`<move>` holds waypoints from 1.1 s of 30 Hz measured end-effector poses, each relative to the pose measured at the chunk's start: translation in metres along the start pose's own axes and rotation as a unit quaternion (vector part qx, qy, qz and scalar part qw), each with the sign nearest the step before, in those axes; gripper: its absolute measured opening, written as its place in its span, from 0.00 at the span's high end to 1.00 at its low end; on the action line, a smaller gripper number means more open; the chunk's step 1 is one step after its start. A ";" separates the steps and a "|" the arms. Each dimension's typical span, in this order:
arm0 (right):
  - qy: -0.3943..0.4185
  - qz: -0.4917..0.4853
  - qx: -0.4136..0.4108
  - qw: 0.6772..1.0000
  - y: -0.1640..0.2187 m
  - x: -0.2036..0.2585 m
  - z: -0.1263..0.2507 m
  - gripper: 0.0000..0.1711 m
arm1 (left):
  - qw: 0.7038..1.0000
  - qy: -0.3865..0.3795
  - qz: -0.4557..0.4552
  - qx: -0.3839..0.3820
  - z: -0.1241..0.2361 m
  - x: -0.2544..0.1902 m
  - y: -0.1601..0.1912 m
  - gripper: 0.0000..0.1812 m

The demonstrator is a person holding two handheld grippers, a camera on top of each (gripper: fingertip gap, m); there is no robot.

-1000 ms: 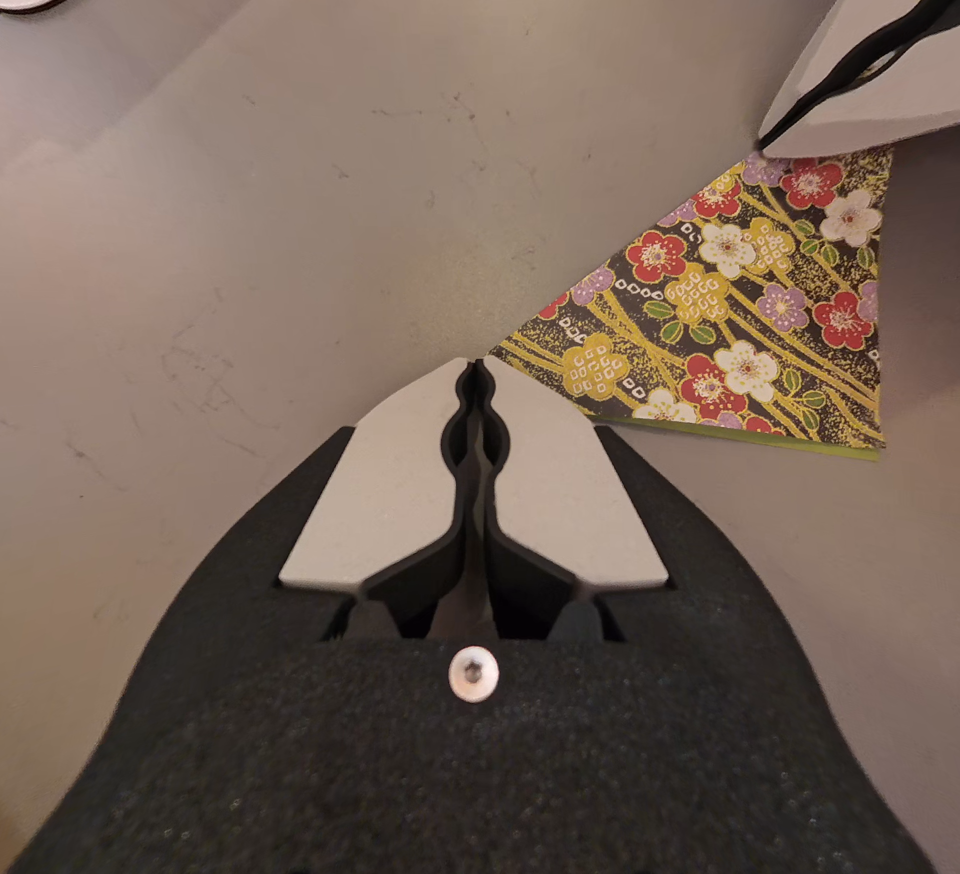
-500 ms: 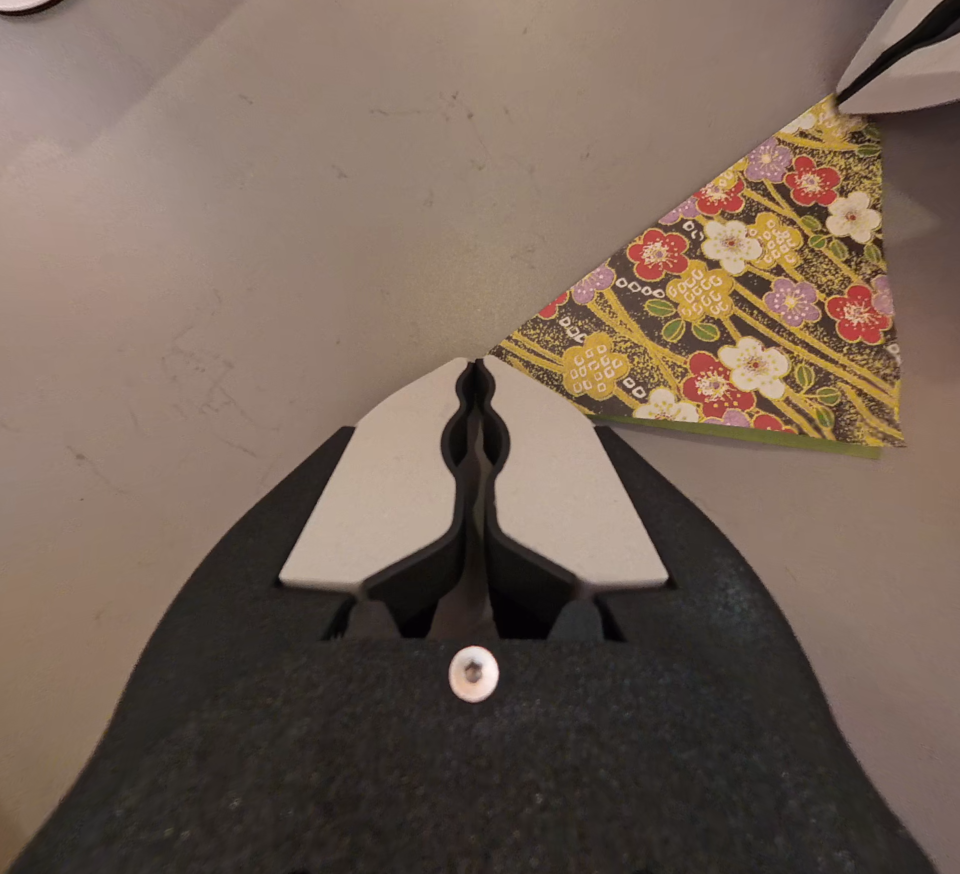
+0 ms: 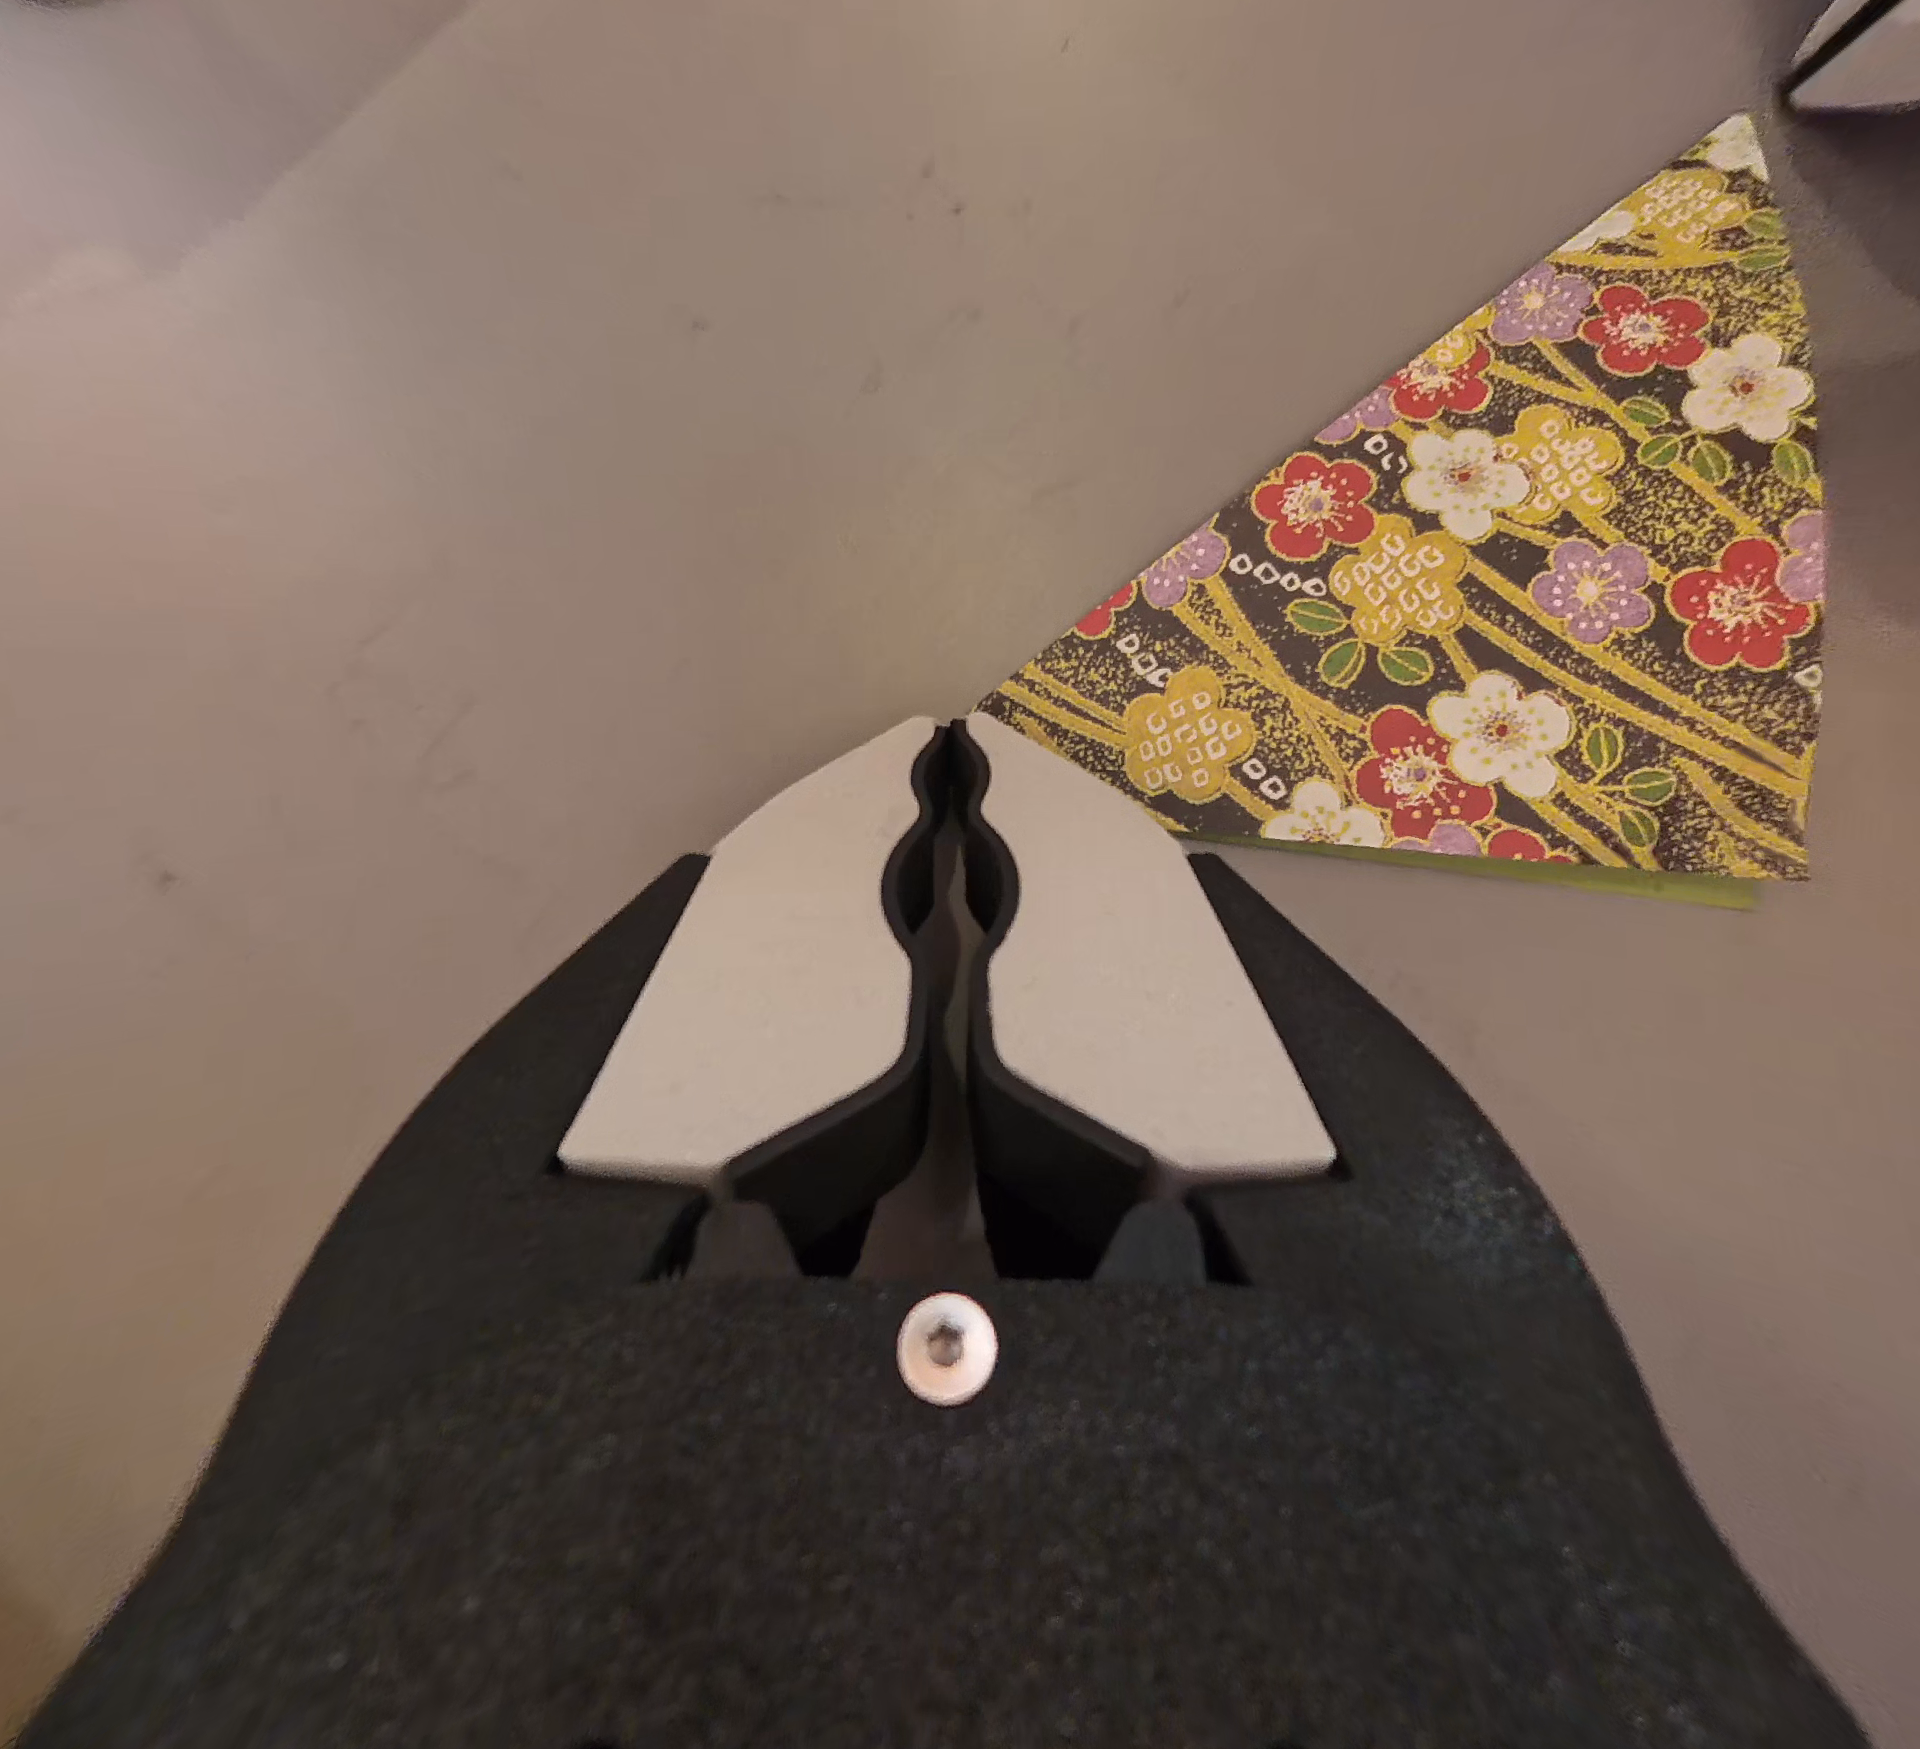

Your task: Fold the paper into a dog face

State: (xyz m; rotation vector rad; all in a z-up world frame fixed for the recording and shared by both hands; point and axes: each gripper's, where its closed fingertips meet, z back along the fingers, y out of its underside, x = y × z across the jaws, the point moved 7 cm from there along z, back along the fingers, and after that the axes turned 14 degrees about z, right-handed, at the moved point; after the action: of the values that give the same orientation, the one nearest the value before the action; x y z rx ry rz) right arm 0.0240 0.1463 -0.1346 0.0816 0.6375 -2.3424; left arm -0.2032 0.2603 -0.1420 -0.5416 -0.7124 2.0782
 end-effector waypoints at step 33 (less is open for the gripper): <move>-0.104 0.127 -0.125 0.979 -0.059 0.096 -0.010 1.00 | 0.998 -0.012 0.061 0.014 0.043 -0.022 0.045 1.00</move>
State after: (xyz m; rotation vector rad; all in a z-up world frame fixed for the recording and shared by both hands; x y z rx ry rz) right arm -0.0876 0.1299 -0.1399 -0.1826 0.7626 -1.9773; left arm -0.2433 0.2086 -0.1368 -0.5580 -0.6778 2.2077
